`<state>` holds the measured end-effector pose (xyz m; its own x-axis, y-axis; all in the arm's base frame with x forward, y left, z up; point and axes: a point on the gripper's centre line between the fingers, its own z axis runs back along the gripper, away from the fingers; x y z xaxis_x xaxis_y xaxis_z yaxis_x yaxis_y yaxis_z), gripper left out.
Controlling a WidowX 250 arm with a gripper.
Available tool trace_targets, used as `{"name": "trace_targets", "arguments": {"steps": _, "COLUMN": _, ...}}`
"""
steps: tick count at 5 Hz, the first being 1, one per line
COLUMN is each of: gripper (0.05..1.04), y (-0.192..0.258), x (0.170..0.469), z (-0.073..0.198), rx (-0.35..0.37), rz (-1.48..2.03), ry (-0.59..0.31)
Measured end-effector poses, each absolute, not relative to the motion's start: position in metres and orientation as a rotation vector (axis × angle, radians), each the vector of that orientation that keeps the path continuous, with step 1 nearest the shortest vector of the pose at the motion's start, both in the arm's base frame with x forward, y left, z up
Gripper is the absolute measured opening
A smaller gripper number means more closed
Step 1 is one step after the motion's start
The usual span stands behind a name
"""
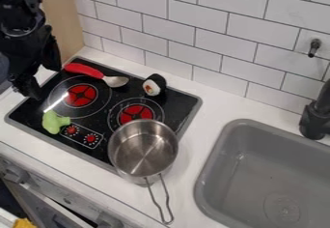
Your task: Move the black toy to the bottom left side of the stove
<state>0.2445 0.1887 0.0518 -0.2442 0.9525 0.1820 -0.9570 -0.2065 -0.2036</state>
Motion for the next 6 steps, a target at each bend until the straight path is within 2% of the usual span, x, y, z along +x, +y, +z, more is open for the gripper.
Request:
{"name": "trace_targets", "arguments": {"steps": 1, "gripper": 0.999, "y": 0.186, "x": 0.243, "z": 0.044, "rx": 0.028, "rz": 1.788, "ry": -0.287}}
{"name": "trace_targets", "arguments": {"steps": 3, "gripper": 0.999, "y": 0.136, "x": 0.279, "z": 0.04, "rx": 0.022, "rz": 1.571, "ry": -0.303}}
{"name": "trace_targets", "arguments": {"steps": 5, "gripper": 0.999, "y": 0.092, "x": 0.332, "z": 0.033, "rx": 0.02, "rz": 1.438, "ry": -0.358}}
{"name": "trace_targets", "arguments": {"steps": 6, "gripper": 0.999, "y": 0.076, "x": 0.353, "z": 0.026, "rx": -0.008, "rz": 1.394, "ry": -0.373}}
